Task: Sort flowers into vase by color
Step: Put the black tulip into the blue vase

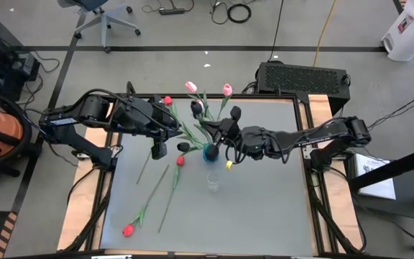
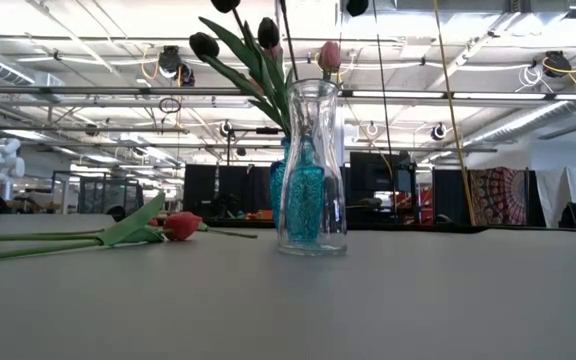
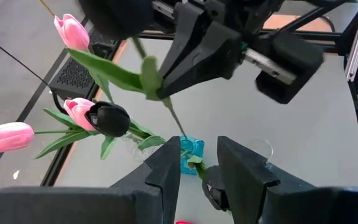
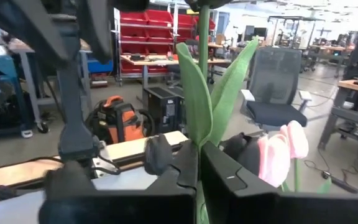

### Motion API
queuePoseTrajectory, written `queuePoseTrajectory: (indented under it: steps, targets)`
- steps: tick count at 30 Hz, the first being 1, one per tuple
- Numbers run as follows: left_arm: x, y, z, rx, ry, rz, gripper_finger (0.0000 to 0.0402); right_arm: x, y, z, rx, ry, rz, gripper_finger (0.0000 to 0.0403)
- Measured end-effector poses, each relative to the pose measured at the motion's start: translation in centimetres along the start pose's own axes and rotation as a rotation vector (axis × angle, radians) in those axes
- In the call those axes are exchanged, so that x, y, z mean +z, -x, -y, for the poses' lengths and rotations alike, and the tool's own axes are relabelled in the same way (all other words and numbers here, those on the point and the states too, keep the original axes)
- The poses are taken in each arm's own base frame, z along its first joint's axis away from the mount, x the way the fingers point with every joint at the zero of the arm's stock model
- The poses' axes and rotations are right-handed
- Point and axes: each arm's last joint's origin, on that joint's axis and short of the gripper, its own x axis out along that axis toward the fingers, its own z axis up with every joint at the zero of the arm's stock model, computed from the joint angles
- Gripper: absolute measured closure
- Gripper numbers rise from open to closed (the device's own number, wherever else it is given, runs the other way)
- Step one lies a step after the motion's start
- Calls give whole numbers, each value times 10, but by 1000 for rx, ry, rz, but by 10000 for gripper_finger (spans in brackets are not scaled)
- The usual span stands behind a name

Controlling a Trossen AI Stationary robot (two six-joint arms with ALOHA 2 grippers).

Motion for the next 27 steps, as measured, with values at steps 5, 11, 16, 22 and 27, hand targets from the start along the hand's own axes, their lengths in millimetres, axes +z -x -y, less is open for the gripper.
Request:
queuePoseTrajectory:
  steps: [5,11,16,22,27]
  targets:
    - [0,0,0,0,0,1,288,-5,-6,1,-13,-7,-8,403]
    - [0,0,0,0,0,0,288,-6,-8,2,12,-48,-13,403]
    - [0,0,0,0,1,1,288,-6,-8,2,25,-44,-16,403]
    - [0,0,0,0,0,0,288,-6,-8,2,28,-44,-16,403]
    - [0,0,0,1,0,1,288,-6,-8,2,28,-43,-16,403]
